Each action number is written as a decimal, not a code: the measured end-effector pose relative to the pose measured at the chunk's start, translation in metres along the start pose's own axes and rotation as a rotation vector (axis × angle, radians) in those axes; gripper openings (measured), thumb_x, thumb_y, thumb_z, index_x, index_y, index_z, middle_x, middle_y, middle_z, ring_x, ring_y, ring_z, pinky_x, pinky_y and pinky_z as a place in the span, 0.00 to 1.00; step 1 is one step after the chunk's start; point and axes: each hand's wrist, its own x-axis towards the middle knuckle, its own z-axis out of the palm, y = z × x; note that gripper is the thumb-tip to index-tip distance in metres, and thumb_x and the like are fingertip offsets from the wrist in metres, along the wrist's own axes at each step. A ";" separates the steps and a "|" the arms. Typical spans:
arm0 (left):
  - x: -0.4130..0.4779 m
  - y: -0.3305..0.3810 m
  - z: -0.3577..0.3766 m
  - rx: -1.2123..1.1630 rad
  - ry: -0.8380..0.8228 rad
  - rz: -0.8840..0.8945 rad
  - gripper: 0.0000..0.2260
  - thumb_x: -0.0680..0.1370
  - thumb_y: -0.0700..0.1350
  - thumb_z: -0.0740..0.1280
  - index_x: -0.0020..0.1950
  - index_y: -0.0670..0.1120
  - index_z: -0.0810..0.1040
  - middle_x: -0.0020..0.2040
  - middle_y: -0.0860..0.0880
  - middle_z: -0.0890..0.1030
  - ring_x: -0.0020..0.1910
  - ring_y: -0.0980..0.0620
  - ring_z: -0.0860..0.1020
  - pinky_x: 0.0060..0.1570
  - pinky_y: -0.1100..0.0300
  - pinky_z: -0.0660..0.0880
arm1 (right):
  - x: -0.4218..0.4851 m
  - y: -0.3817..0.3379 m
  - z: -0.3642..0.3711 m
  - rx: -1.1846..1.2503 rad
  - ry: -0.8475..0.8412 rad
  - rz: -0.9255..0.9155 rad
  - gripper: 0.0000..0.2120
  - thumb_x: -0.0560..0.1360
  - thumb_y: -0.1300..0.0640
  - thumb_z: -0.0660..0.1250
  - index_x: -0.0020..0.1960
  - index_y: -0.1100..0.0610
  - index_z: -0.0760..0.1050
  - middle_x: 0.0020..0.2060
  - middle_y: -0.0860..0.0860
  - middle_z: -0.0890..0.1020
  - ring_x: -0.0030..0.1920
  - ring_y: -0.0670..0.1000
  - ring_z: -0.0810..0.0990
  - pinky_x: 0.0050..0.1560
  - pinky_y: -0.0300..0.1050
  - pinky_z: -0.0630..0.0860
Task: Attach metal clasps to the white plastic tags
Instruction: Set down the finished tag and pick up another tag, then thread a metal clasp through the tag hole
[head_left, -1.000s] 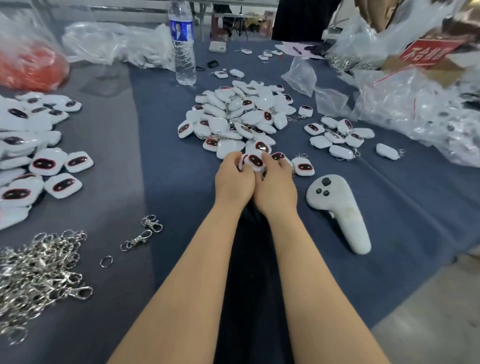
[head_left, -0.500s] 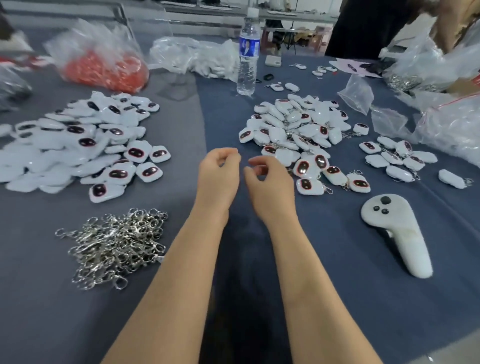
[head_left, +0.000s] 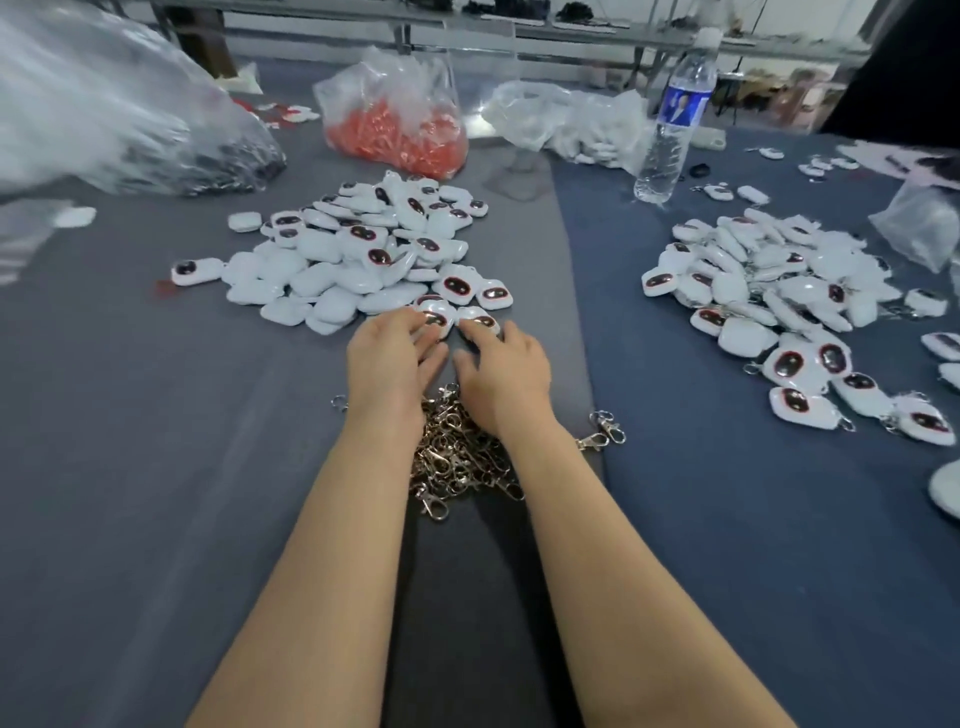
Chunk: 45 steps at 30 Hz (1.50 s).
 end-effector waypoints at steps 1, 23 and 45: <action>0.002 0.000 0.000 -0.015 0.001 -0.006 0.06 0.79 0.38 0.60 0.45 0.43 0.75 0.42 0.48 0.79 0.41 0.55 0.80 0.37 0.65 0.78 | 0.002 0.000 0.002 -0.002 0.032 0.007 0.21 0.81 0.49 0.53 0.73 0.50 0.62 0.69 0.56 0.67 0.70 0.58 0.63 0.71 0.53 0.57; 0.005 -0.012 0.003 0.511 -0.057 0.314 0.10 0.77 0.48 0.66 0.55 0.44 0.78 0.51 0.51 0.80 0.49 0.57 0.78 0.48 0.65 0.74 | 0.003 0.003 -0.031 1.017 0.163 0.285 0.10 0.72 0.62 0.71 0.51 0.63 0.76 0.38 0.50 0.81 0.38 0.46 0.80 0.43 0.32 0.77; -0.011 -0.008 0.005 0.690 -0.199 0.323 0.06 0.78 0.44 0.63 0.46 0.52 0.79 0.46 0.49 0.79 0.45 0.52 0.77 0.52 0.55 0.75 | -0.020 0.027 -0.045 1.137 0.125 0.146 0.07 0.76 0.67 0.66 0.44 0.56 0.74 0.32 0.51 0.80 0.32 0.44 0.80 0.40 0.38 0.79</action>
